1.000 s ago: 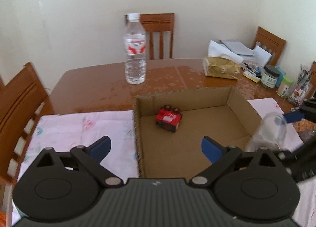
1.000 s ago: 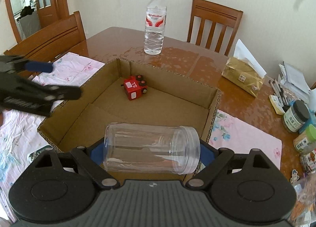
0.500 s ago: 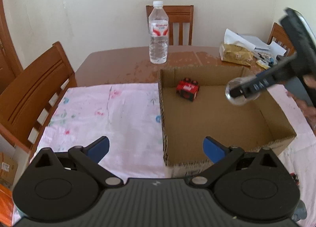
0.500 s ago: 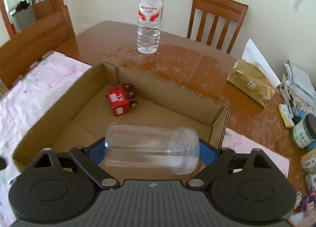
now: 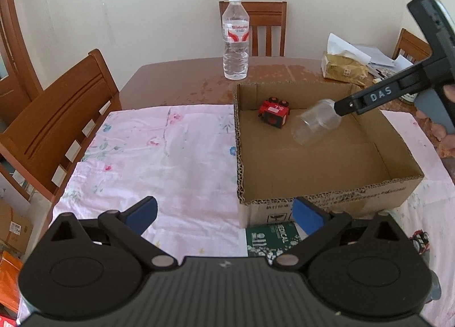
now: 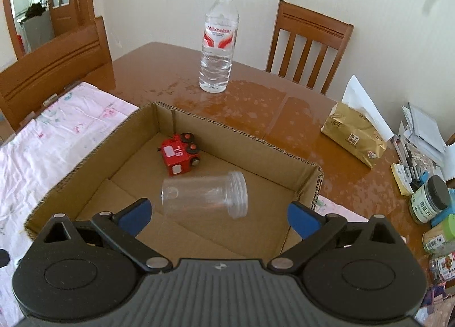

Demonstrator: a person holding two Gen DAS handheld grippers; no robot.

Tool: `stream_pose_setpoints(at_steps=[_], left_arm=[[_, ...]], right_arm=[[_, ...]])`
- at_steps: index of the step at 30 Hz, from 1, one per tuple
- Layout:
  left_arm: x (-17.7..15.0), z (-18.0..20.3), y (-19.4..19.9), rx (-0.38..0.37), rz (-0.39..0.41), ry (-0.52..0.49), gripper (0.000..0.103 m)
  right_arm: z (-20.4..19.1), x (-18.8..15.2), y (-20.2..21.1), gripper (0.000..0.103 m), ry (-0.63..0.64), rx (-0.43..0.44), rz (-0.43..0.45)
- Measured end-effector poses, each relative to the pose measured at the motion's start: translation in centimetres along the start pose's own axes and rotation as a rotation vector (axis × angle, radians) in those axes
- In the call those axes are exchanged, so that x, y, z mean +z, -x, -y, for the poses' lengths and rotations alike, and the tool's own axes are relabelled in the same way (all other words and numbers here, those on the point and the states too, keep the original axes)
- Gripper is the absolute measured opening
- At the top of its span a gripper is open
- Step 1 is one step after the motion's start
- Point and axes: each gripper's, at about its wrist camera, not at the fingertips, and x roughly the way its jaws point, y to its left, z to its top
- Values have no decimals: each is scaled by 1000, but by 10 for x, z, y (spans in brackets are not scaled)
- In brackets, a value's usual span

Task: Organize rigid objects
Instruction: 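Move the right tool to the gray elephant toy while the left tool approaches the white bottle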

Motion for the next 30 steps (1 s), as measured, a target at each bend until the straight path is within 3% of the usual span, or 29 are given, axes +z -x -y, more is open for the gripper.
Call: stream_pose_setpoints(at_steps=[13, 22, 30], left_arm=[[-19, 6, 20, -77, 20, -97, 101], [-48, -4, 23, -178, -22, -154, 101], [-71, -4, 13, -266, -74, -221, 101]], right_arm=[[-14, -53, 62, 103, -90, -65, 15], [-42, -121, 96, 103, -211, -140, -50], [-72, -183, 93, 103, -327, -192, -160]])
